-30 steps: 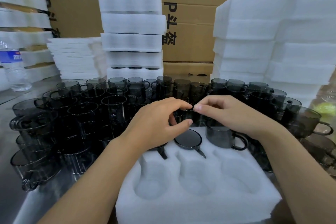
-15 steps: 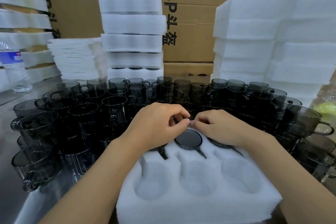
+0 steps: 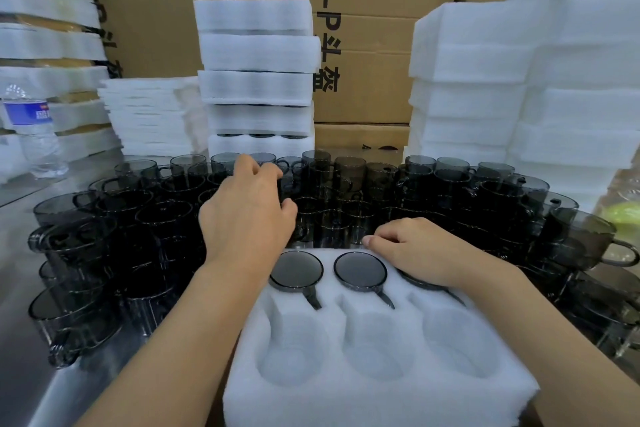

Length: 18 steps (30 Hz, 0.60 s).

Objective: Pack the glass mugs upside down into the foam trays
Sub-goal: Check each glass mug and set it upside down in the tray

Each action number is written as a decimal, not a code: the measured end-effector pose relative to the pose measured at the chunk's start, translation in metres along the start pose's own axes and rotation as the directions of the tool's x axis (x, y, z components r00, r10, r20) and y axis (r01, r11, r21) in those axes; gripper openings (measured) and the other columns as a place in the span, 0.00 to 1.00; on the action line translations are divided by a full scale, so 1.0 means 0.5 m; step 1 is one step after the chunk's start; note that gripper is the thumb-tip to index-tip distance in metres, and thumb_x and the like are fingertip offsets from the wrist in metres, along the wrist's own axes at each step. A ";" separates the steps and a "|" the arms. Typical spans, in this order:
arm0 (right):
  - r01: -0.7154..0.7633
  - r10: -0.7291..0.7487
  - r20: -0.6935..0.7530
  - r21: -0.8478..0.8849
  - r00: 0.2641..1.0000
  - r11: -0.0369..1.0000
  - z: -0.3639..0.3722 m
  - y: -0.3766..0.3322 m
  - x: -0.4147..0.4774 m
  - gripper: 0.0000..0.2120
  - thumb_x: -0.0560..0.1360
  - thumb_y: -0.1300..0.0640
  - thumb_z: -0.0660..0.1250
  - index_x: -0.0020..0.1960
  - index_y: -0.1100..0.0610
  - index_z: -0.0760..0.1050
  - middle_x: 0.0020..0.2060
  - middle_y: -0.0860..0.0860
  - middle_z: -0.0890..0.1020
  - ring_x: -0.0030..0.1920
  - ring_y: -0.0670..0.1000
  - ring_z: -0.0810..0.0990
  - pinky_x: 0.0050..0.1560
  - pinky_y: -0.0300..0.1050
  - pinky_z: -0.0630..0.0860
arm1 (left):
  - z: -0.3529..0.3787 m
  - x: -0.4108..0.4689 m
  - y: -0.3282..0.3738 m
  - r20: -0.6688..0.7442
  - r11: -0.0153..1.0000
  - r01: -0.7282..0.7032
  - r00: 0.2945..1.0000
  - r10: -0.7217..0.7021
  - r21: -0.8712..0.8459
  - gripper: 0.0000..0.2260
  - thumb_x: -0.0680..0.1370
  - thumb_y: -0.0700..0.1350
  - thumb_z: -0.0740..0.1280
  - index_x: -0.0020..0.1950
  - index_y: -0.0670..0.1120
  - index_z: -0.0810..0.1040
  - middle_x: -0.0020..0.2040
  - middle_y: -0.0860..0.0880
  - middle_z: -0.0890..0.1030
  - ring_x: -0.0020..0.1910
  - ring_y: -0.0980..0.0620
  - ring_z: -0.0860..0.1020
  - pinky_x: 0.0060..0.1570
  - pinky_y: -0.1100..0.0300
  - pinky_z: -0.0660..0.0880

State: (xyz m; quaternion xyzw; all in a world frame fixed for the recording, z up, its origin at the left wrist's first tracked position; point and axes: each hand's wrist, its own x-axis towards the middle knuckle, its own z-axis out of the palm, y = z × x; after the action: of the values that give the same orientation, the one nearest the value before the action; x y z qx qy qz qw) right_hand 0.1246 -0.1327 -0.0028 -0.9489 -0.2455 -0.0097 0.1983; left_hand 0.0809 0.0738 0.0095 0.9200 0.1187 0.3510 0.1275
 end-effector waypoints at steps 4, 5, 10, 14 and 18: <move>-0.007 0.008 0.009 -0.008 1.000 1.000 0.000 0.000 -0.001 0.22 0.79 0.43 0.56 0.31 0.54 0.66 0.30 0.49 0.73 0.31 0.47 0.69 0.33 0.42 0.65 | -0.015 0.004 -0.006 0.010 0.993 0.094 0.995 -0.095 0.074 0.18 0.76 0.54 0.65 0.64 0.50 0.73 0.61 0.46 0.72 0.38 0.43 0.74 0.34 0.58 0.61; -0.010 0.010 0.012 -0.010 1.000 1.000 -0.001 0.000 -0.001 0.22 0.79 0.43 0.56 0.31 0.55 0.66 0.29 0.49 0.73 0.30 0.47 0.69 0.33 0.42 0.65 | -0.019 0.007 -0.010 0.012 0.990 0.115 0.993 -0.116 0.086 0.19 0.76 0.54 0.65 0.65 0.50 0.72 0.61 0.46 0.72 0.42 0.40 0.76 0.35 0.57 0.62; -0.014 0.014 0.017 -0.006 1.000 1.000 -0.001 0.000 0.002 0.23 0.79 0.43 0.56 0.32 0.56 0.66 0.30 0.50 0.73 0.30 0.47 0.69 0.33 0.42 0.64 | -0.021 0.023 -0.034 0.042 0.977 0.160 0.985 -0.167 0.140 0.20 0.75 0.52 0.66 0.65 0.51 0.72 0.58 0.47 0.77 0.52 0.40 0.78 0.39 0.56 0.64; -0.014 0.014 0.025 -0.005 1.000 1.000 0.000 0.000 0.002 0.22 0.79 0.43 0.56 0.34 0.57 0.67 0.31 0.51 0.73 0.31 0.48 0.69 0.34 0.43 0.65 | -0.014 0.027 -0.040 0.063 0.973 0.161 0.983 -0.174 0.164 0.18 0.74 0.49 0.69 0.63 0.52 0.74 0.50 0.48 0.82 0.51 0.41 0.79 0.38 0.57 0.63; -0.012 0.012 0.023 -0.012 1.000 1.000 0.000 0.000 0.002 0.22 0.80 0.43 0.56 0.33 0.56 0.67 0.31 0.50 0.73 0.32 0.48 0.70 0.34 0.43 0.65 | -0.011 0.027 -0.044 0.063 0.972 0.150 0.984 -0.164 0.181 0.14 0.73 0.43 0.69 0.59 0.51 0.77 0.48 0.48 0.83 0.49 0.41 0.79 0.32 0.61 0.60</move>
State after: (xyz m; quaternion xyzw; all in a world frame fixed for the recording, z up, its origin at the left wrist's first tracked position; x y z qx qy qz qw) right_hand 0.1253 -0.1323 -0.0027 -0.9515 -0.2421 0.0011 0.1899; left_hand 0.0840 0.0994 0.0147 0.9283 0.2168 0.2920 0.0777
